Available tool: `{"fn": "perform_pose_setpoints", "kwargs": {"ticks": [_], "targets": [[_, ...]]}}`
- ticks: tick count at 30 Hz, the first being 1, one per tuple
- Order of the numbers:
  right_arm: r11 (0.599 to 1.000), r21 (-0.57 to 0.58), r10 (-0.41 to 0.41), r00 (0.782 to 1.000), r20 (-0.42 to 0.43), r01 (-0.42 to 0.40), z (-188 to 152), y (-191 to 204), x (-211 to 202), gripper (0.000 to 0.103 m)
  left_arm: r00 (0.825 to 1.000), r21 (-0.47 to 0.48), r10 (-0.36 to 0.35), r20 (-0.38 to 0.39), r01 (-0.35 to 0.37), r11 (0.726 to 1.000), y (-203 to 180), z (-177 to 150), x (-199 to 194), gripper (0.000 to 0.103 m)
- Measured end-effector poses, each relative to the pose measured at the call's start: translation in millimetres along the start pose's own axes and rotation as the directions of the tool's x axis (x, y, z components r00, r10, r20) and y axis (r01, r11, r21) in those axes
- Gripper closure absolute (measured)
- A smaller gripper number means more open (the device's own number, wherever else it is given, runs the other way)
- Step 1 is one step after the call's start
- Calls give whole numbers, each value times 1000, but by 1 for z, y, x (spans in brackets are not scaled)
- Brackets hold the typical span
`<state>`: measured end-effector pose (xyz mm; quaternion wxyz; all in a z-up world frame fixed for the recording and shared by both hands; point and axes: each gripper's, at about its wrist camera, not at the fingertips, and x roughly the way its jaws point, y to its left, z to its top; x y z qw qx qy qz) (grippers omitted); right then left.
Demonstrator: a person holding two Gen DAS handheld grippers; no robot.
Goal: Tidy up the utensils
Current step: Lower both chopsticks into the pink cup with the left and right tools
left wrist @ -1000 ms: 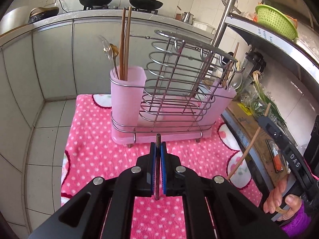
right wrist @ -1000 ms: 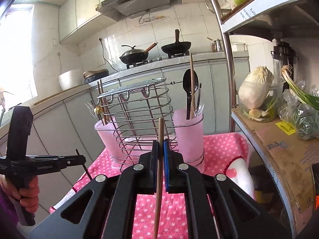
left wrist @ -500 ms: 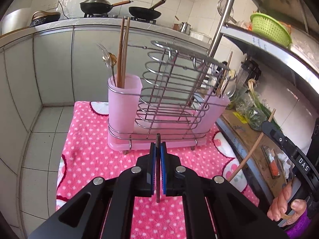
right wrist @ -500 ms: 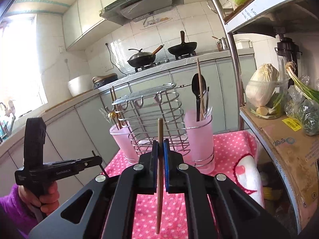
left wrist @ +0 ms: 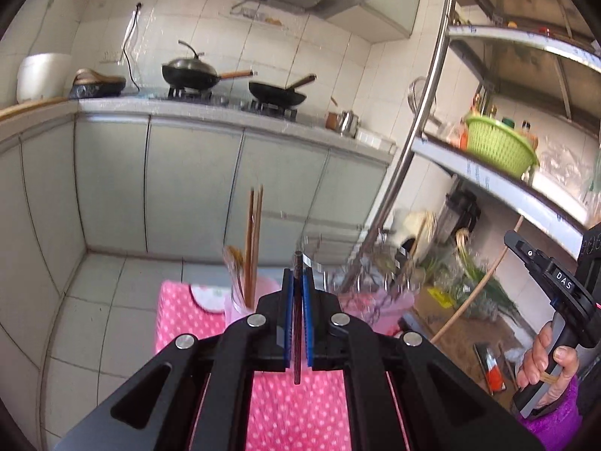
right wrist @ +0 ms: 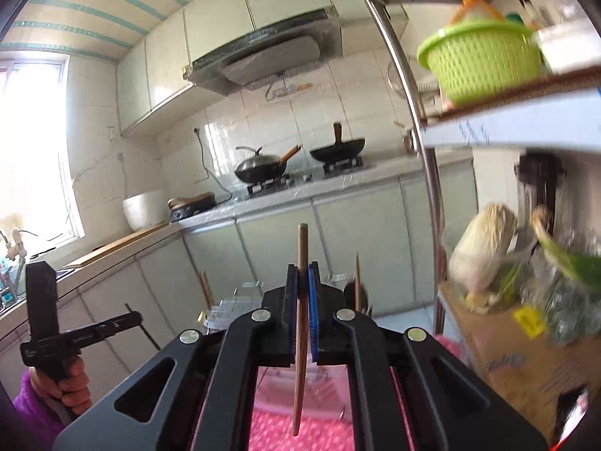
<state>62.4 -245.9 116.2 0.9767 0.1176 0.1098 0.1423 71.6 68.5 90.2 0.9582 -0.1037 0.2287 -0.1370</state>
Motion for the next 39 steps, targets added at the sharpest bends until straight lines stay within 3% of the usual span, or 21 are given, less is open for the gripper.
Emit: {"fn": "perform_pose_setpoints", "kwargs": {"ticks": [8, 15, 22, 31, 39], "targets": [[996, -36, -79, 993, 91, 83, 50, -21, 24, 97, 991, 10, 81, 106, -83, 997, 7, 50, 6, 99], [993, -46, -110, 993, 53, 112, 43, -34, 61, 97, 989, -16, 110, 104, -109, 994, 23, 64, 30, 99], [994, -39, -101, 992, -69, 99, 12, -39, 87, 97, 991, 15, 135, 26, -135, 991, 24, 45, 60, 99], [994, 0, -109, 977, -183, 111, -29, -51, 104, 97, 986, 11, 137, -96, -137, 991, 30, 8, 96, 99], [993, 15, -109, 970, -216, 115, -42, -55, 107, 97, 977, 0, 148, -153, -150, 989, 35, -11, 115, 99]]}}
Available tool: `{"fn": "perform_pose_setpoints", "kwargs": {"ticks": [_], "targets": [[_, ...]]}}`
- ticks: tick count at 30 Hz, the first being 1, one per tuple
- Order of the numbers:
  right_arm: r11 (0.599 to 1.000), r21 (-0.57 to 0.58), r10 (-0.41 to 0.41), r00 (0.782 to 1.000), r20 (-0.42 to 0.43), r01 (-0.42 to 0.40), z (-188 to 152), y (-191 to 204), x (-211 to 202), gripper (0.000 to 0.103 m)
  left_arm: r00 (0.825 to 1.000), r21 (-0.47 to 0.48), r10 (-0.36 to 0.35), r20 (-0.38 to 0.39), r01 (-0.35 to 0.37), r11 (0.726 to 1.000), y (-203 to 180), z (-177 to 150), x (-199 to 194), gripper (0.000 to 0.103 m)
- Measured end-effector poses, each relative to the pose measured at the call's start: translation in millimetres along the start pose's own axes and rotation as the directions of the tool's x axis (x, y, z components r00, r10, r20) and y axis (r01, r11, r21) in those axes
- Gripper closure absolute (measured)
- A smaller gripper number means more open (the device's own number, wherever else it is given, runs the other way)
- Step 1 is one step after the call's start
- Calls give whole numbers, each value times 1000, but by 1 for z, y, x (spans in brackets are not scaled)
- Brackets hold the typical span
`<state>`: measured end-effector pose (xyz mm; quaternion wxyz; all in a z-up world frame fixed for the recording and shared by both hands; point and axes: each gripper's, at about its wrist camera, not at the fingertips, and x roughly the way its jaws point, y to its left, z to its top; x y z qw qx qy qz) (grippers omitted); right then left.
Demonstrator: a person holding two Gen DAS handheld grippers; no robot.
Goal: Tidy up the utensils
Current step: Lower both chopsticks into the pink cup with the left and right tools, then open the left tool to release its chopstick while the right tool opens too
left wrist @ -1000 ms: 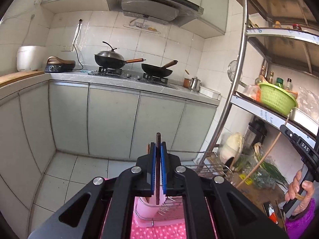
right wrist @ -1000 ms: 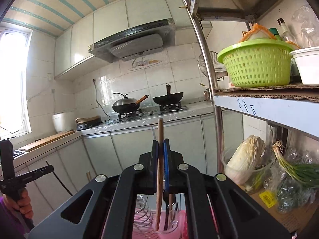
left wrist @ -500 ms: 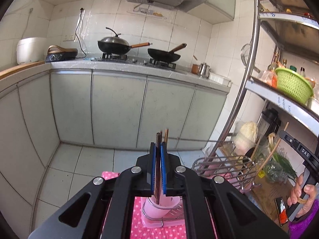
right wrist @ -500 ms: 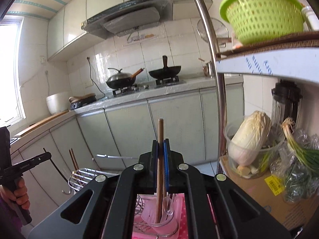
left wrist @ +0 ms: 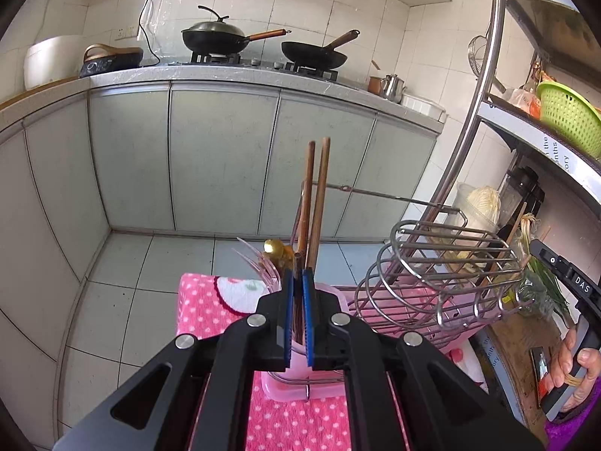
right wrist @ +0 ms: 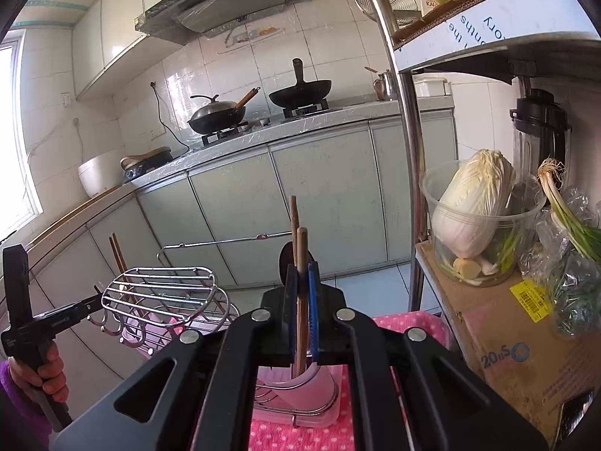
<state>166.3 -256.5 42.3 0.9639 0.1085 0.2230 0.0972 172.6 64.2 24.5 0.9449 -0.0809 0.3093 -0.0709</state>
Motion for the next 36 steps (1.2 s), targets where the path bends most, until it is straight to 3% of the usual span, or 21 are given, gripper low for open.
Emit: {"fn": "perform_pose_setpoints", "kwargs": {"ticks": [7, 12, 14, 19, 22, 28, 36], "targets": [[1000, 20, 13, 999, -49, -12, 6, -2, 4, 96, 999, -27, 29, -33, -30, 999, 5, -4, 9, 96], [999, 27, 27, 999, -21, -26, 11, -1, -6, 64, 1000, -56, 13, -22, -14, 998, 7, 0, 0, 83], [999, 20, 27, 1000, -6, -27, 14, 1, -12, 63, 1000, -50, 14, 3, -14, 999, 6, 2, -8, 75], [999, 12, 31, 999, 18, -31, 15, 7, -28, 62, 999, -50, 3, 44, -1, 999, 1, 5, -28, 65], [999, -2, 37, 999, 31, -37, 12, 14, -38, 53, 998, -45, -1, 70, 4, 999, -4, 4, -41, 59], [998, -30, 65, 997, 38, -64, -4, 35, -57, 40, 993, -14, -3, 120, 4, 1000, -18, -9, -68, 49], [997, -25, 78, 997, -14, -79, -42, 56, -68, 31, 994, -12, -40, 99, 42, 999, -37, -39, -86, 33]]}}
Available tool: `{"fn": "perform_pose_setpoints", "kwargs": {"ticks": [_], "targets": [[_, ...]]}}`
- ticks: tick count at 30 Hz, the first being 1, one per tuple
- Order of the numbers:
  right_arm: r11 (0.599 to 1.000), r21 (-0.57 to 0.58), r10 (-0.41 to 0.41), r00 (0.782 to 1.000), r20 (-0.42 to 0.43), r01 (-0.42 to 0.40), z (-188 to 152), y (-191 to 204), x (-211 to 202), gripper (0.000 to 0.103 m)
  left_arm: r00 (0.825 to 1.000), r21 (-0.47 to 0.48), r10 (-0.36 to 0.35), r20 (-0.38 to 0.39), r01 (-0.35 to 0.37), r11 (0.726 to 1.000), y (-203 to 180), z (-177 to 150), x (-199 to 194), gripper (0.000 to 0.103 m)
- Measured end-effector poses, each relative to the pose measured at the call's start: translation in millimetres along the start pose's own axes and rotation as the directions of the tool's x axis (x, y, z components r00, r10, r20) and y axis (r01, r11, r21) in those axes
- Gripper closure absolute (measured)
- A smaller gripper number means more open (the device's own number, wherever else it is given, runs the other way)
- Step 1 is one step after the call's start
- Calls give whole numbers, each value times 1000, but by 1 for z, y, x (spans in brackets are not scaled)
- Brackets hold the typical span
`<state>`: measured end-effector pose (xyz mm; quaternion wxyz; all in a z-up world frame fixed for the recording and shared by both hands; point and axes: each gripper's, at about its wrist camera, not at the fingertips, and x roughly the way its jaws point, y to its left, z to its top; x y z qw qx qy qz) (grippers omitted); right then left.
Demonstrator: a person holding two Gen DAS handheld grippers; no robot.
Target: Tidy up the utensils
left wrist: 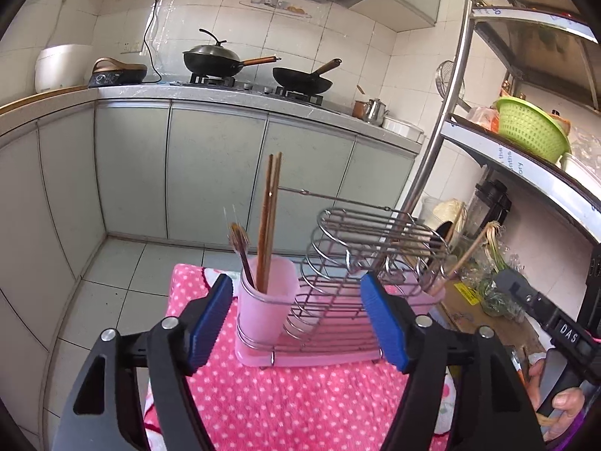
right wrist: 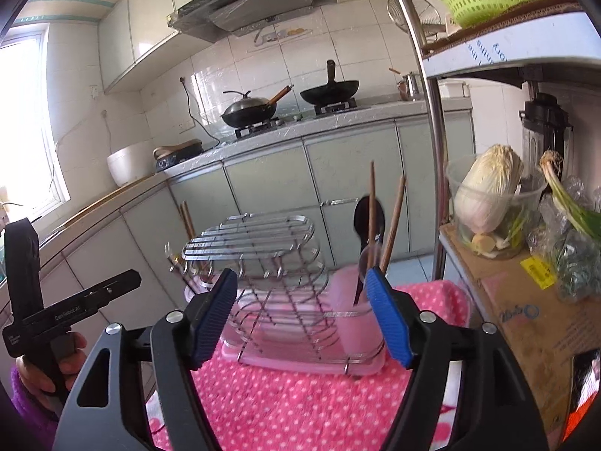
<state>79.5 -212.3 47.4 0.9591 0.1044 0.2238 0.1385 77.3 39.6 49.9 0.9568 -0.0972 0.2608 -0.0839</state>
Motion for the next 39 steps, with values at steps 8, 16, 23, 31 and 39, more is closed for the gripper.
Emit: {"fn": "perform_pose_setpoints", "kwargs": {"ticks": [8, 16, 23, 31, 39], "targets": [[1000, 0, -1, 996, -87, 1, -38, 14, 5, 29, 1000, 22, 13, 2, -13, 1000, -18, -29, -12, 26], [998, -54, -42, 993, -107, 37, -60, 28, 3, 28, 999, 14, 41, -31, -40, 999, -26, -51, -10, 26], [999, -22, -38, 991, -127, 36, -66, 26, -2, 28, 996, 7, 63, -71, -62, 998, -28, -68, -5, 26], [998, -28, -57, 992, -113, 54, -67, 29, -7, 28, 996, 17, 64, -69, -63, 998, -32, -74, -8, 26], [997, -31, -68, 993, -100, 65, -67, 31, -11, 28, 996, 31, 75, -56, -73, 997, -35, -73, -12, 26]]}}
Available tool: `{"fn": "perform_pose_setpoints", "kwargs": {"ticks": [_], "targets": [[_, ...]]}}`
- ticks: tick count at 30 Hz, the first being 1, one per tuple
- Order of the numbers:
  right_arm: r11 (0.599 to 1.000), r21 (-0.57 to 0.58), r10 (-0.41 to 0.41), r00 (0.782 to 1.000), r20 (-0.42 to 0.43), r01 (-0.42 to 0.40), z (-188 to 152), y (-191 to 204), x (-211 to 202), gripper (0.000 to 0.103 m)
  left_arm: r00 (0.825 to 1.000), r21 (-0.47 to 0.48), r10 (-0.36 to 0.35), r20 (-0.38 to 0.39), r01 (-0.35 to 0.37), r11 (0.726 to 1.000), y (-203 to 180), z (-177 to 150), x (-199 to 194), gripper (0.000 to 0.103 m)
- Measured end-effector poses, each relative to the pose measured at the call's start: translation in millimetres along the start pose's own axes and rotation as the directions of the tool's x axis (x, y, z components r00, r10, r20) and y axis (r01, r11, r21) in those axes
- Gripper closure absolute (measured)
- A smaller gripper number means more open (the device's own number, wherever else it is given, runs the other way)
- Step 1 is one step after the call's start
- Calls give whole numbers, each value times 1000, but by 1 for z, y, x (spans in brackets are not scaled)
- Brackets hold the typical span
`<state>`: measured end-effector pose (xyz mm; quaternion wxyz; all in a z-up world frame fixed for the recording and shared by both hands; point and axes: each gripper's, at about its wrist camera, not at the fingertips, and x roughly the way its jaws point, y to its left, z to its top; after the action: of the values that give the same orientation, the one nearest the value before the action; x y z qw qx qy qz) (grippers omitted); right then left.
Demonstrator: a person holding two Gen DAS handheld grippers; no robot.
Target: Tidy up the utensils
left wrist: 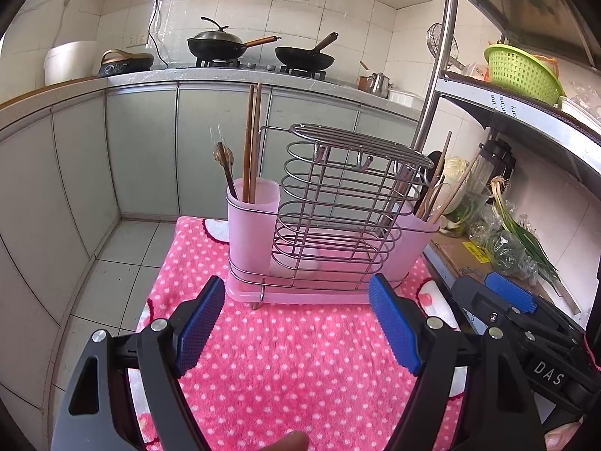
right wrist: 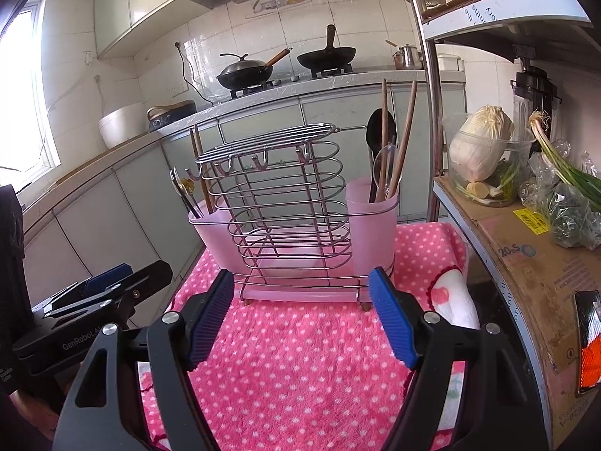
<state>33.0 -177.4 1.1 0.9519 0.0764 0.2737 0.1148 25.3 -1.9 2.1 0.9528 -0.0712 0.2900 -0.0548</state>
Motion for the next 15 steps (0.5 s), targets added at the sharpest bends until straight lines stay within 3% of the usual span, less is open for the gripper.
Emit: {"fn": "perform_pose_setpoints", "kwargs": {"ticks": [15], "targets": [[1000, -8, -19, 1000, 11, 19, 0, 1, -2, 28, 1000, 14, -3, 18, 2, 1000, -2, 1, -6, 26]]}}
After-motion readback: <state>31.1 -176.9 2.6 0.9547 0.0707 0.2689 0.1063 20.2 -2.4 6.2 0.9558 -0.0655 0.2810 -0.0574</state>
